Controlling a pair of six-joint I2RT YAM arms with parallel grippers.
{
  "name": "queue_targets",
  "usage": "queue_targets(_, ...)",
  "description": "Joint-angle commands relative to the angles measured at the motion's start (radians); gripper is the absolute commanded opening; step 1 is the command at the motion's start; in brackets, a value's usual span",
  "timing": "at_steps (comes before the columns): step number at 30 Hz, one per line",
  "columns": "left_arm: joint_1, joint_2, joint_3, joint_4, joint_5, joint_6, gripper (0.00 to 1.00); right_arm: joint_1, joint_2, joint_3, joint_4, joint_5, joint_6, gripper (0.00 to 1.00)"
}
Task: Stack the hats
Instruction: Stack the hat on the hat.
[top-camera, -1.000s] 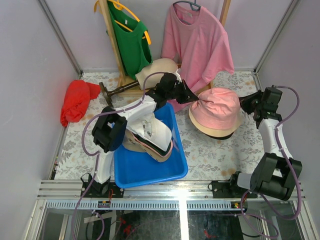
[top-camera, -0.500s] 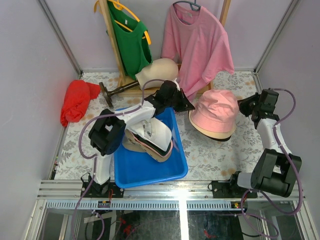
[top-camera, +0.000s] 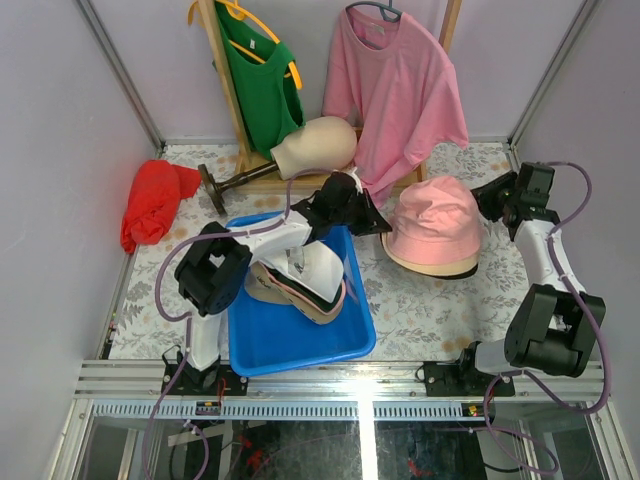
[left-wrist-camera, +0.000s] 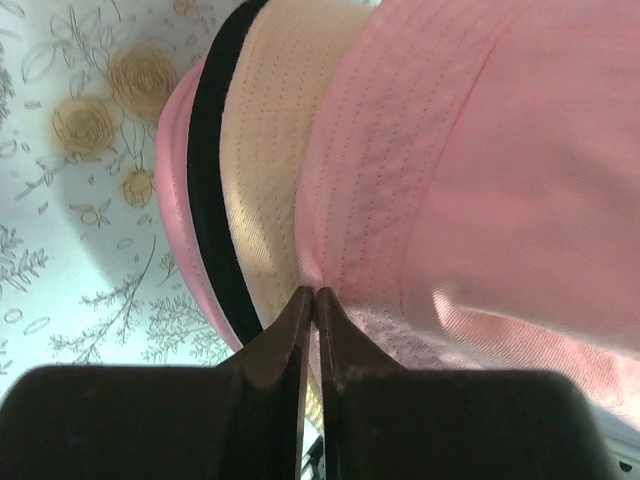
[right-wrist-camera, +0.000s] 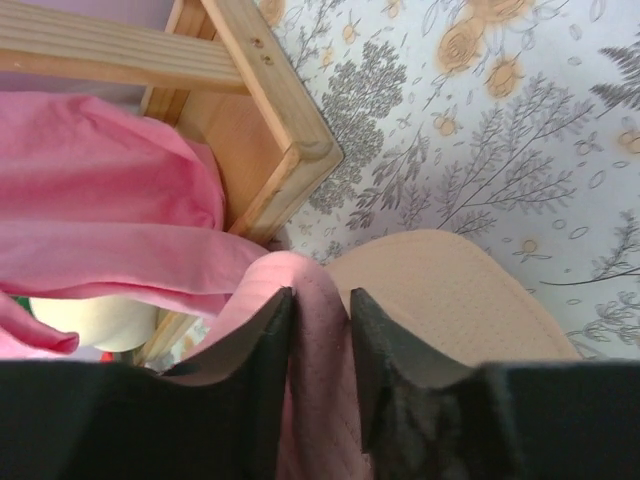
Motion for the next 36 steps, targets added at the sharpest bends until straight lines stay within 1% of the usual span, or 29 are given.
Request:
queue_targets(1, -0.040, -0.043, -0.055, -0.018, 0.038, 0.018, 0.00, -0.002, -0.014, 0.096, -0.070, 0.128, -0.028, 0.41)
queue_targets(5, -0.066, -0.080, -0.098, 0.000, 0.041, 0.020, 0.00, -0.011, -0.049, 0.138, -0.139, 0.197, -0.021, 0.54)
queue_targets(8, -0.077, -0.113, -0.121, 0.021, 0.045, 0.019, 0.00, -0.020, -0.114, 0.130, -0.169, 0.270, -0.003, 0.66)
queue_targets(10, -0.088, -0.134, -0.132, 0.038, 0.050, 0.019, 0.00, -0.024, -0.162, 0.121, -0.186, 0.305, 0.012, 0.70)
queue_targets(16, -0.126, -0.170, -0.135, 0.058, 0.074, 0.032, 0.00, -0.026, -0.284, 0.078, -0.238, 0.309, 0.021, 0.72)
queue_targets(24, -0.167, -0.180, -0.179, 0.048, 0.090, 0.042, 0.00, -0.027, -0.417, -0.080, -0.259, 0.209, 0.037, 0.72)
queue_targets(26, -0.174, -0.182, -0.192, 0.044, 0.095, 0.048, 0.01, -0.027, -0.443, -0.116, -0.263, 0.181, 0.046, 0.72)
queue_targets(30, -0.181, -0.200, -0.215, 0.034, 0.096, 0.056, 0.13, -0.027, -0.487, -0.161, -0.259, 0.138, 0.065, 0.72)
queue_targets(31, -0.182, -0.210, -0.221, 0.032, 0.094, 0.059, 0.18, -0.027, -0.492, -0.162, -0.260, 0.129, 0.069, 0.72)
queue_targets(33, -0.183, -0.228, -0.225, 0.011, 0.079, 0.069, 0.33, -0.026, -0.500, -0.163, -0.261, 0.113, 0.078, 0.72)
queue_targets(36, -0.183, -0.265, -0.226, -0.034, 0.035, 0.093, 0.46, -0.026, -0.507, -0.162, -0.264, 0.094, 0.090, 0.72)
